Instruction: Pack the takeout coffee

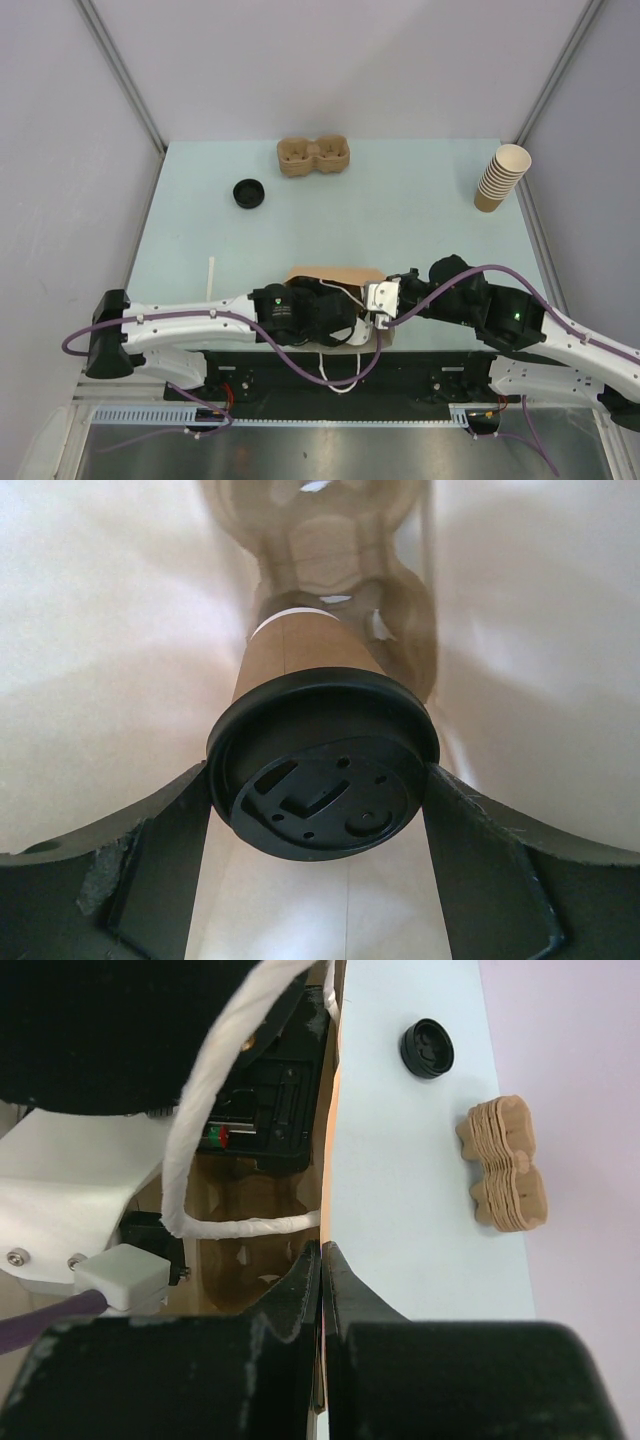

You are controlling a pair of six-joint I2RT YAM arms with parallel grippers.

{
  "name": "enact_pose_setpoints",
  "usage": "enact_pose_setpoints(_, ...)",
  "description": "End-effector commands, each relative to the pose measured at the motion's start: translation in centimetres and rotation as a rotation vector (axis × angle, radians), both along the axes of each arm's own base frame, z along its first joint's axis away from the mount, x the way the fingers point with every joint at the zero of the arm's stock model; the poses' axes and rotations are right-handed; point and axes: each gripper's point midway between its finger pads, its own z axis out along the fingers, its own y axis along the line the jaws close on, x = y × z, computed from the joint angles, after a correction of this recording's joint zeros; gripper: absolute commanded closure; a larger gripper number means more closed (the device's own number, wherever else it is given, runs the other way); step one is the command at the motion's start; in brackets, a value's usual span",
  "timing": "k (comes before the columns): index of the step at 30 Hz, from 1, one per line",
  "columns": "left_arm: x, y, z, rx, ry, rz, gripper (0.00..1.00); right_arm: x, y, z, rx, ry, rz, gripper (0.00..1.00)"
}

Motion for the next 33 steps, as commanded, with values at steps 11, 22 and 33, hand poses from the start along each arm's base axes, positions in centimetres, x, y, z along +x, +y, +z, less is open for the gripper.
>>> enact_pose_setpoints(11, 1.0, -0.7, -0.8, -0.048, -0.045, -0.012, 0.99, -0.8, 0.9, 3.4, 0.115, 0.010, 0.030, 1.00)
enact_pose_setpoints(22, 1.3, -0.8, -2.4, -0.034, 0.060, -0.013, 1.00, -1.3, 1.0, 3.8, 0.130, 0.021, 0.056, 1.00)
enact_pose_setpoints(33, 1.5, -1.1, -4.0, -0.017, 0.145, -0.034, 1.00, -1.5, 1.1, 3.8, 0.135, 0.037, 0.068, 1.00)
